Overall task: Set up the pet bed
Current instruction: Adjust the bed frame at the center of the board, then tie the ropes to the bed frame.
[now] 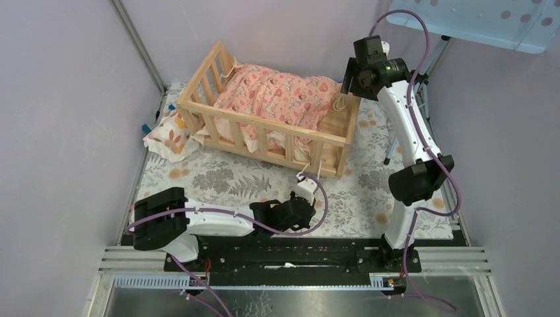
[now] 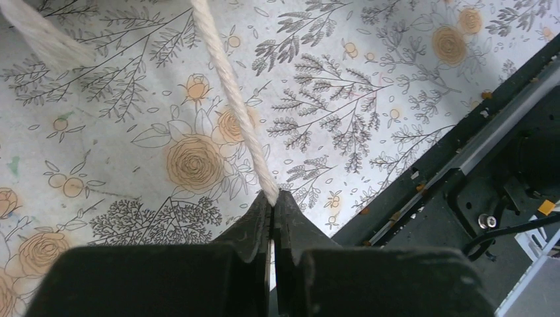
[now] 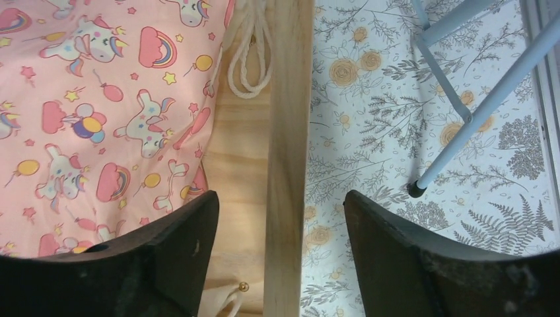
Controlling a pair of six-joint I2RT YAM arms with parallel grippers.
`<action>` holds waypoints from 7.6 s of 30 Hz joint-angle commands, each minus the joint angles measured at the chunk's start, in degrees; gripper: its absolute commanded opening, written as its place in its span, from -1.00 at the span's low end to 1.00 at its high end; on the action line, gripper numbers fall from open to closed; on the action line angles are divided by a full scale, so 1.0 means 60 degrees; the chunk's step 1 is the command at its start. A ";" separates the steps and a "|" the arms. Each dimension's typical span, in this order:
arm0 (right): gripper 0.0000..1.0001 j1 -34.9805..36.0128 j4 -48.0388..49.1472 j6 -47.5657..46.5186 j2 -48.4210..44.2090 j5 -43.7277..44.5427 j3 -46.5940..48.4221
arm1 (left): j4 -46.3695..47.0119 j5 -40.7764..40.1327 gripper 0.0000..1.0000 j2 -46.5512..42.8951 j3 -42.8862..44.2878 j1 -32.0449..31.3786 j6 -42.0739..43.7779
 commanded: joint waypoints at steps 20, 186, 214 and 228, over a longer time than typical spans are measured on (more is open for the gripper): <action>0.99 0.0009 0.4870 -0.0651 -0.8412 -0.1111 -0.7853 | 0.0479 -0.0969 0.29 -0.4308 -0.2316 0.0091 -0.0118; -0.80 0.5209 1.9267 0.5884 -0.5318 -0.0929 -1.9229 | -0.1270 -0.0507 -1.00 -0.3986 -0.2003 0.0987 -0.1914; 0.14 0.5209 0.9700 0.3104 -1.3663 0.2319 -1.8830 | 0.1620 0.0885 -1.00 -0.0058 -0.0165 0.0994 -0.2775; 0.18 0.5210 0.8255 0.3033 -1.5427 0.2750 -1.8959 | 0.2289 0.2414 0.13 0.2804 0.1769 0.0989 -0.1401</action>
